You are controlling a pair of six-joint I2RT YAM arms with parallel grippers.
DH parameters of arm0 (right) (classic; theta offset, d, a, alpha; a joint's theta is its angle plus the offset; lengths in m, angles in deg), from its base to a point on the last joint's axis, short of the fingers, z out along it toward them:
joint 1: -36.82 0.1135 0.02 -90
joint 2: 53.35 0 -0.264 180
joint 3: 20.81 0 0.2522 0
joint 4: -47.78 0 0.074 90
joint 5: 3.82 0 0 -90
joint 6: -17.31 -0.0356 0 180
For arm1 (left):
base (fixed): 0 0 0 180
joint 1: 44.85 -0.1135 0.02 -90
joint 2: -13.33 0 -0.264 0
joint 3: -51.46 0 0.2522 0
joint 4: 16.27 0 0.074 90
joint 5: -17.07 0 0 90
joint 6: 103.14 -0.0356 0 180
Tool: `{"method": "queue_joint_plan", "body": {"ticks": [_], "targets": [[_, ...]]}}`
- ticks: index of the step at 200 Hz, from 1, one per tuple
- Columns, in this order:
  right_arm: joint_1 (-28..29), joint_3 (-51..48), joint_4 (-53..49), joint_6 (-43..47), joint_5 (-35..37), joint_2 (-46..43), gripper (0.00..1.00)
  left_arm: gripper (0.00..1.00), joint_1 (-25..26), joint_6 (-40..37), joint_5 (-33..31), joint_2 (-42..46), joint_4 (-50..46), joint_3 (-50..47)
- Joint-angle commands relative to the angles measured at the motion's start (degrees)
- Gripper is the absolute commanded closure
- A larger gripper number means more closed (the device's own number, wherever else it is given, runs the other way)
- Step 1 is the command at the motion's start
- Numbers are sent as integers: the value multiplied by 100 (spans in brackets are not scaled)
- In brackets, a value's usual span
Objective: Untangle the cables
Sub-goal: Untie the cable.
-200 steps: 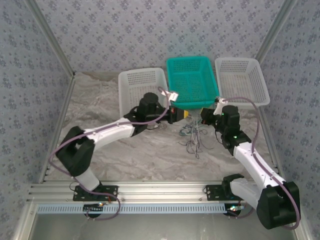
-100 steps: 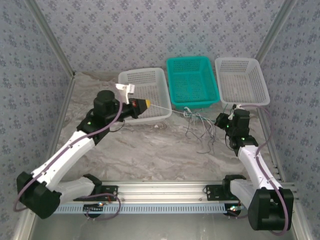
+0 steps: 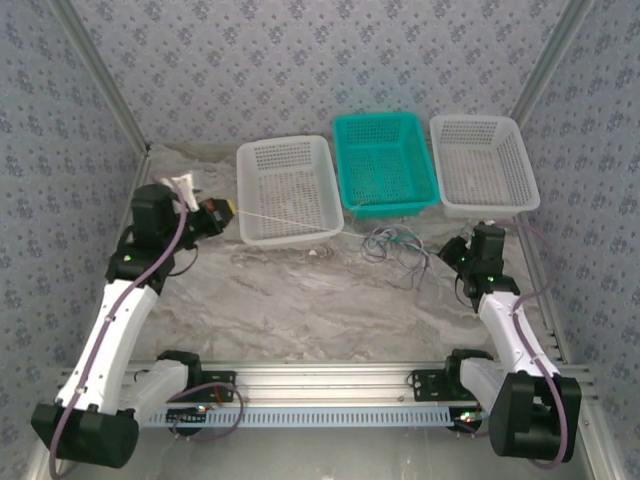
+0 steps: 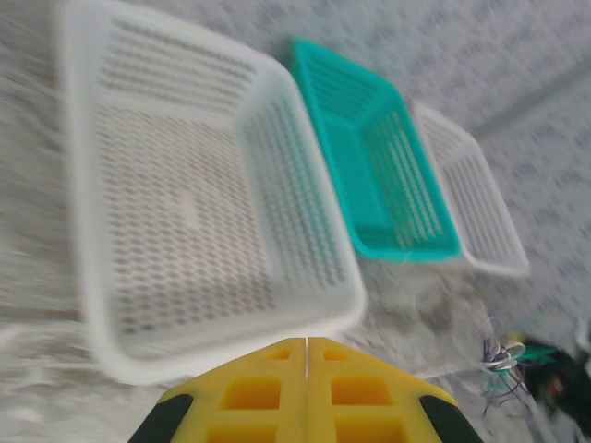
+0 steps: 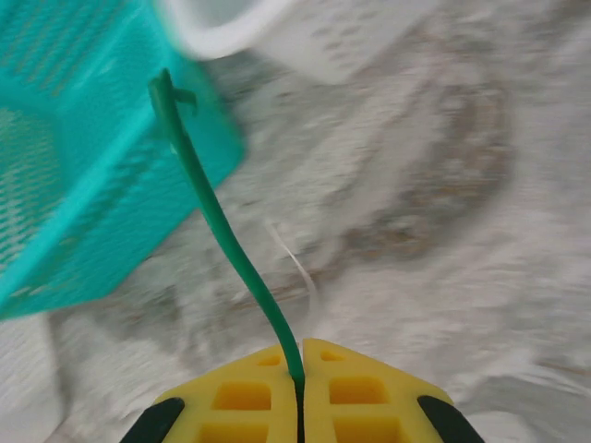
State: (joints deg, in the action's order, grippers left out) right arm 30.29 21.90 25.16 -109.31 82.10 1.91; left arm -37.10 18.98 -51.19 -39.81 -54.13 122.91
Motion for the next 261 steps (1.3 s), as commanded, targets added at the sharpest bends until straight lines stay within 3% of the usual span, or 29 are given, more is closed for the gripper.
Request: {"method": "queue_joint_plan", "body": {"ticks": [1,9,31,55,65,76,81,95,115,120,128,151,169,209,231,261], "targets": [[-314,-207,-597,-89,1202,-29,100,100,-466,-129,-742,355,128,511],[-309,-231,-577,-76,1156,-50,100,100,-467,-99,-443,325,283,466],[-136,-388,-145,6,530,-89,100,100,-226,335,1202,107,1783,18],[316,-320,-114,549,225,-43,100,100,833,-425,950,-144,1608,161],[496,-217,-256,752,221,-5,86,100,1204,-741,784,-256,1458,284],[671,-36,-549,861,336,-7,51,100,1464,-861,860,-393,1535,348],[755,53,-739,832,496,-53,41,100,1547,-886,910,-455,1571,380],[1018,196,-875,1062,524,-426,36,100,1734,-971,1019,-635,1570,474],[1631,110,-287,1795,289,-1161,26,100,1967,-1125,1015,-813,1523,570],[1810,90,-137,1974,297,-1291,17,100,2010,-1157,1002,-844,1522,584],[2104,61,136,2224,409,-1421,11,100,2082,-1192,983,-885,1531,594],[2816,-50,1037,3192,-76,-1189,9,100,2179,-1273,948,-950,1516,637],[3407,14,1758,3809,-672,-385,9,100,2208,-1311,894,-937,1437,679],[4630,943,1987,5698,-164,2060,8,100,2249,-1388,705,-686,1236,686],[4851,1451,1906,6446,-37,3027,9,100,2253,-1457,607,-567,1078,667],[4760,1952,1711,6615,-431,3739,16,100,2257,-1536,534,-435,922,662]]}}
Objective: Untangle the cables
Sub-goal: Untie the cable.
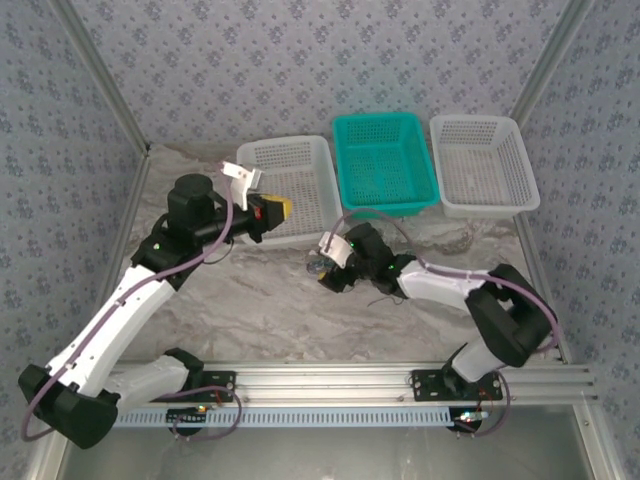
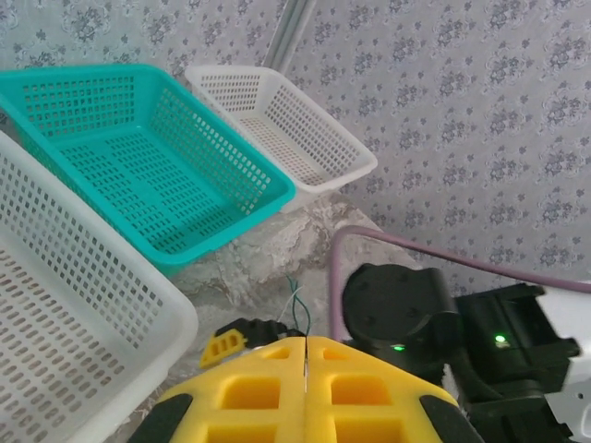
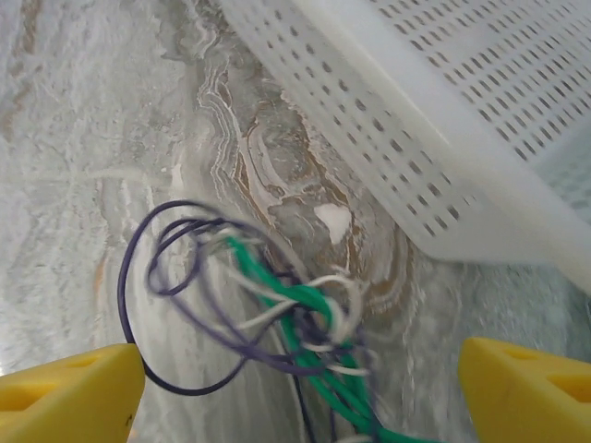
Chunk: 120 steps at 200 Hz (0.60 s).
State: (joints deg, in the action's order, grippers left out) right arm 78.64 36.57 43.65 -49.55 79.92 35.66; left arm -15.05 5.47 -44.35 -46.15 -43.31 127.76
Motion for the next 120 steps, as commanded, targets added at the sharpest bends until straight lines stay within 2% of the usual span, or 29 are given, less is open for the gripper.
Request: {"method": "queue_joint_plan", "body": {"ticks": [1,32,60,85,95,105,120], "targets": [[-85,505,-164,639,-232,381,17,100,52,-184,-164,208,-168,174],[3,597,-384,626,-332,813,30,100,30,-265,-533,580,-288,229],[8,650,-582,393,-82,982,71,100,-6,-392,-858,945,-331,285],[-25,431,-382,140,-121,681,93,100,-122,-412,-1410,1227,-423,288],[-58,265,-245,30,-137,465,100,100,-191,-371,-1809,1340,-522,301],[-92,78,-115,-136,-98,226,100,100,-288,-307,-2433,1435,-760,349],[-143,-194,60,-500,95,-122,100,100,-561,-112,-3691,1587,-1292,466]]}}
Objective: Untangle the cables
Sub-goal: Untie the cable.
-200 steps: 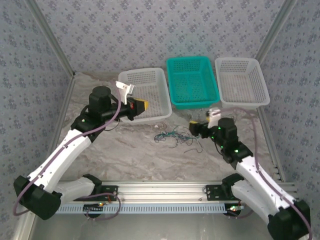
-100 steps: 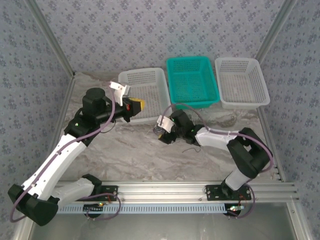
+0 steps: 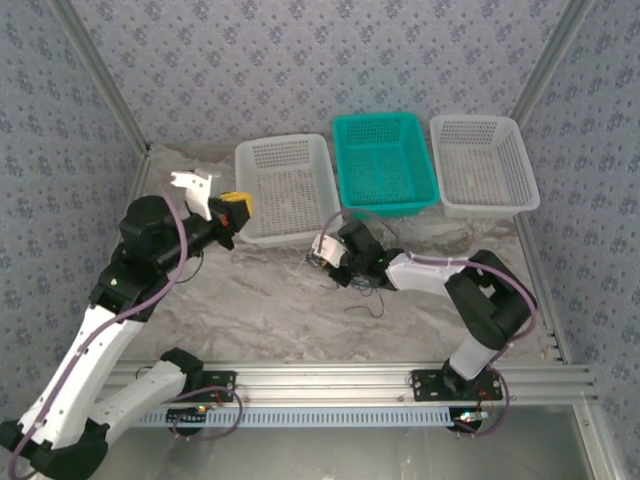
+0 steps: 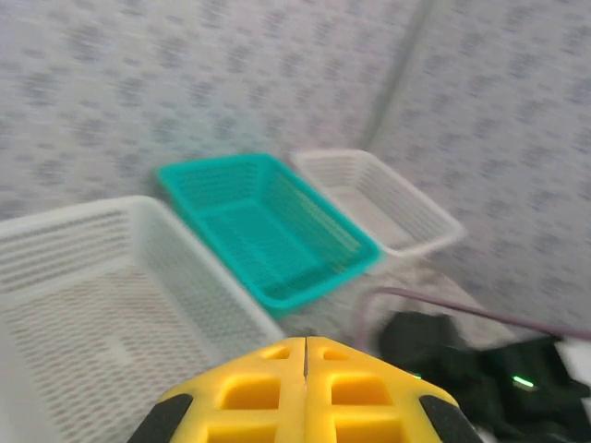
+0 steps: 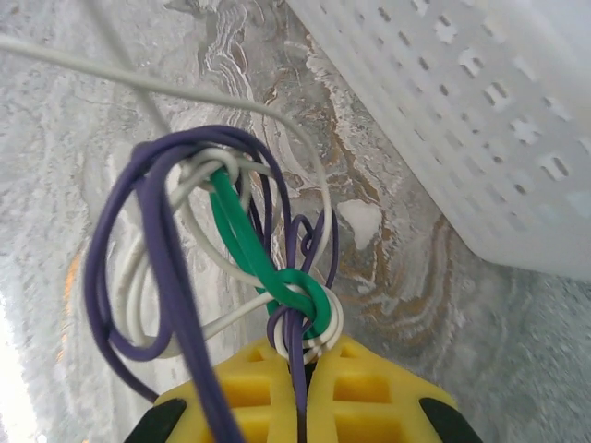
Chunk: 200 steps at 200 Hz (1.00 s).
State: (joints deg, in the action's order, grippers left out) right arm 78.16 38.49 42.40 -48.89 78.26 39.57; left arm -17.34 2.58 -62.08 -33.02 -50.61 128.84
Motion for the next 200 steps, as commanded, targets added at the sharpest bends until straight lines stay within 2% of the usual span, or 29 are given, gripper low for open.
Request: {"method": "queue_joint_plan", "body": {"ticks": [1,14,31,56,94,132,157,171,181,192,200], "targets": [[-97,-400,192,-598,281,-534,100,100,-354,185,-1981,279,-601,365],[-148,-527,156,-1084,528,-740,100,100,-816,264,-2672,385,-980,389],[-194,-634,7,-1789,846,-940,100,100,-1610,286,-2728,511,-1213,299],[-349,-1115,228,-2543,1233,-1430,100,100,-2665,283,-2339,453,-1407,143],[-1332,-1993,511,-3591,1407,-2331,100,100,-4073,563,-1154,172,-1391,-80],[-1711,-2270,-133,-4138,2310,-3029,100,100,-4351,730,-1173,90,-1220,-278],[-2188,-2575,-777,-5418,3054,-3724,100,100,-4481,635,-1433,65,-1264,-254],[-2558,-2843,-602,-5595,2818,-4084,100,100,-4498,679,-1377,35,-1244,-280],[-2617,-2948,-475,-5571,2603,-4242,100,100,-4500,778,-1177,2,-1173,-352],[-2615,-2981,-273,-5400,2229,-4299,100,100,-4502,883,-821,-87,-1069,-455],[-2611,-2969,-40,-5177,1753,-4284,100,100,-4500,908,-334,-171,-891,-558]]}}
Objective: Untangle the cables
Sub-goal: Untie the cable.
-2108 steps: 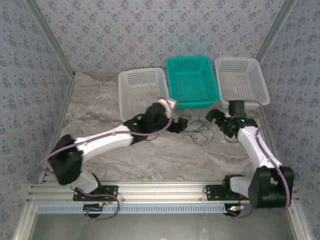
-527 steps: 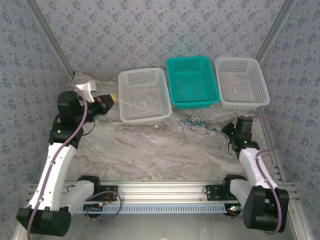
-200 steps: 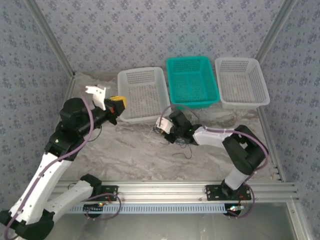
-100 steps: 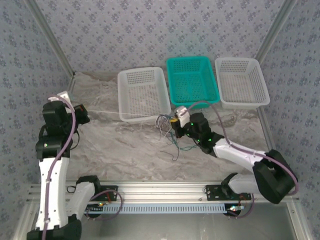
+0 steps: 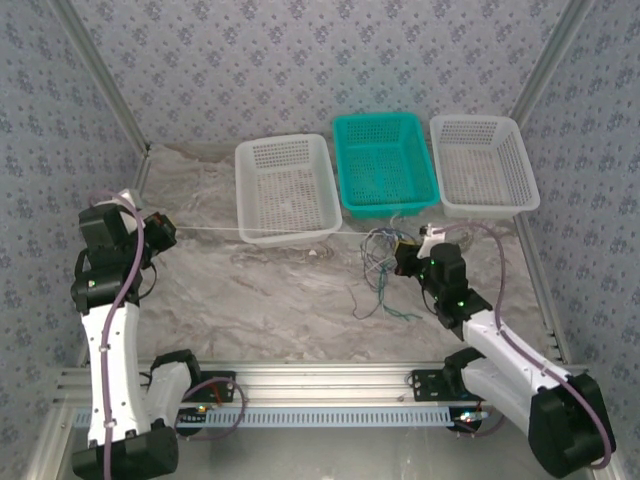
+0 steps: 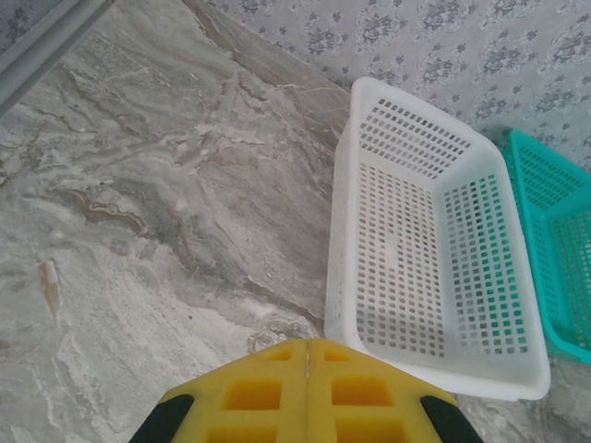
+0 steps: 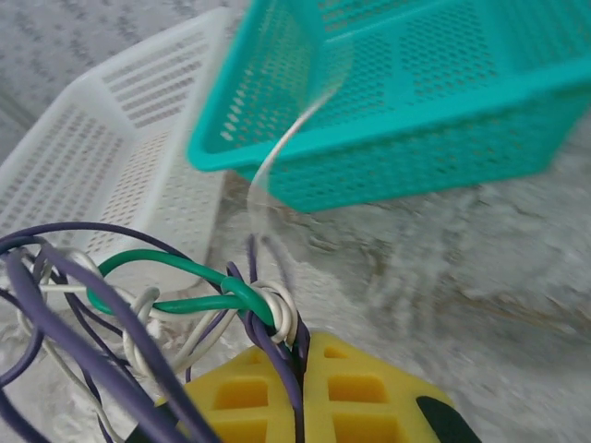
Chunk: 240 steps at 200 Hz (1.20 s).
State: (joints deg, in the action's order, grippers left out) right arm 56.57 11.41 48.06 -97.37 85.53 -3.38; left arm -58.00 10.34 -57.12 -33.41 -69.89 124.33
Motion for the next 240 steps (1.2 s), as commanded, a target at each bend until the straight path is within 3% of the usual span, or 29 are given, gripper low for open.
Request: {"method": "queue_joint_plan", "body": {"ticks": [1,25,34,71,82,96,107,123,145,172,203,240], "targets": [[-444,-253,-579,-301,962,16,100,100,-434,136,-731,-137,1065,-127],[-281,-20,-157,210,-341,141,100,100,-313,646,1567,-264,2659,-868],[-212,118,-91,326,-636,185,100,100,-8,750,1957,-296,3177,-1090],[-196,591,-233,357,-1009,252,100,97,1792,-519,1158,-345,2672,-919],[-191,692,-232,411,-1162,225,100,85,2043,-667,1073,-416,2561,-839],[-191,841,-334,427,-1245,189,100,56,2271,-803,970,-474,2517,-810],[-195,958,-439,509,-1362,166,100,41,2466,-919,975,-493,2572,-817],[-191,1187,-671,682,-1615,151,100,27,2903,-1195,1075,-542,2655,-815],[-193,1562,-1103,835,-1790,154,100,16,3668,-1728,1282,-630,2807,-787],[-180,1862,-1284,859,-2023,186,100,13,4430,-1971,1105,-906,3158,-811],[-140,2082,-1325,714,-2165,312,100,14,5048,-1408,803,-1744,4157,-824],[-57,2299,-1459,590,-2170,491,100,20,5482,-727,1005,-2988,5181,-520]]}}
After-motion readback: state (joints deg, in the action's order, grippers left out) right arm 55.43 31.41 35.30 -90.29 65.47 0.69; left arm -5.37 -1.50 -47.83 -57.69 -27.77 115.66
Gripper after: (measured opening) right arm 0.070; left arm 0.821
